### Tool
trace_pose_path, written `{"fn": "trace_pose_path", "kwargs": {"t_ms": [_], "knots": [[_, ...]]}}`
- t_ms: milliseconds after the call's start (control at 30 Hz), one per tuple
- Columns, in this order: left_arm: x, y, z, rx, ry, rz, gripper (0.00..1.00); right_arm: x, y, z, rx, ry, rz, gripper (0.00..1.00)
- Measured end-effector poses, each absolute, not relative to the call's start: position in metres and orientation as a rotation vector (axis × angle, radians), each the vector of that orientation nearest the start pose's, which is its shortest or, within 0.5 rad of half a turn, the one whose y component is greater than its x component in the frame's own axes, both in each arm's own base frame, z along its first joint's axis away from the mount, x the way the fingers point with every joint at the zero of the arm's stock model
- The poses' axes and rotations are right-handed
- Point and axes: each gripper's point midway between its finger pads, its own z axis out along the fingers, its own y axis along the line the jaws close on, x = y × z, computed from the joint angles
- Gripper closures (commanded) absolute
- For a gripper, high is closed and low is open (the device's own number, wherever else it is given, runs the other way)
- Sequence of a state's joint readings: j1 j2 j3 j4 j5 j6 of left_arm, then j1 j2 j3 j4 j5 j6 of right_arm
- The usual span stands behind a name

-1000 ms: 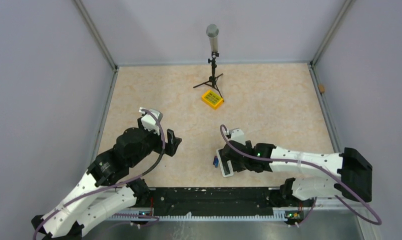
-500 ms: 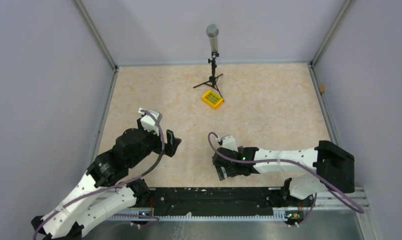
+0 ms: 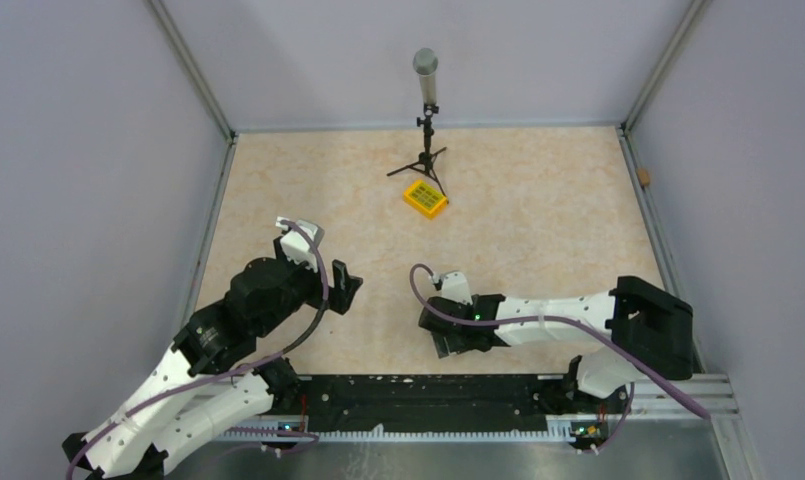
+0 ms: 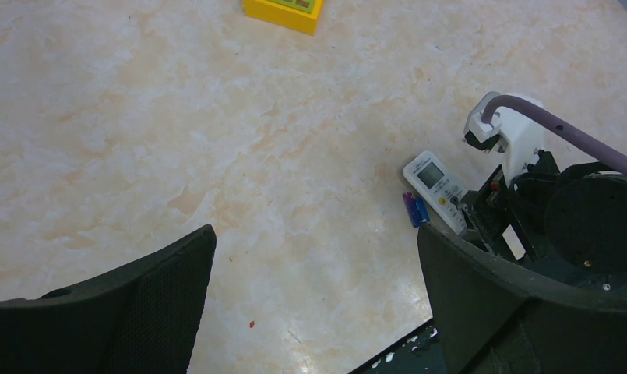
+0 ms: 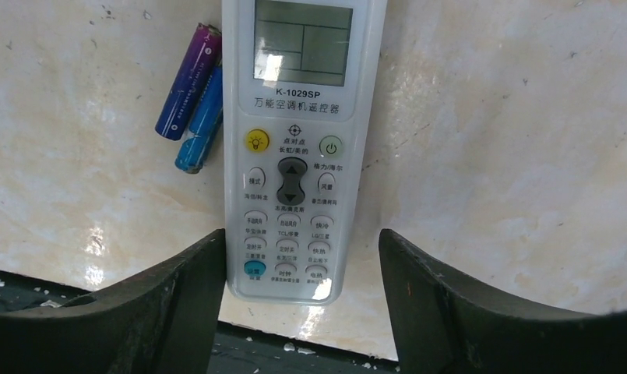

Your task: Load the batteries into the remote control

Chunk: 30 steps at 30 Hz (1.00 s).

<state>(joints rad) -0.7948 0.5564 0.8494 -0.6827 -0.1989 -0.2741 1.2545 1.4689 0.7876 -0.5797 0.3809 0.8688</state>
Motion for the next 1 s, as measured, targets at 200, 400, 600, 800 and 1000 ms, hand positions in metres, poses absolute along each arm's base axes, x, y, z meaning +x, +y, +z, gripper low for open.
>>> {"fn": "trace_pose_path", "kwargs": {"t_ms": [200, 400, 600, 800, 1000], "knots": [[0.176, -0.146, 0.249, 0.382, 1.951, -0.507, 0.01, 0.120, 0.247, 0.017, -0.426, 2.629, 0.090, 0.50], [0.175, -0.147, 0.250, 0.355, 1.960, -0.530, 0.01, 0.121, 0.249, 0.017, -0.424, 2.624, 0.093, 0.97], [0.171, -0.157, 0.249, 0.304, 1.981, -0.617, 0.01, 0.121, 0.248, 0.021, -0.417, 2.614, 0.106, 1.00], [0.170, -0.173, 0.227, 0.246, 2.031, -0.714, 0.01, 0.123, 0.249, 0.050, -0.376, 2.551, 0.233, 1.00], [0.172, -0.198, 0.225, 0.231, 2.045, -0.836, 0.01, 0.124, 0.249, 0.075, -0.362, 2.484, 0.354, 1.00]]}}
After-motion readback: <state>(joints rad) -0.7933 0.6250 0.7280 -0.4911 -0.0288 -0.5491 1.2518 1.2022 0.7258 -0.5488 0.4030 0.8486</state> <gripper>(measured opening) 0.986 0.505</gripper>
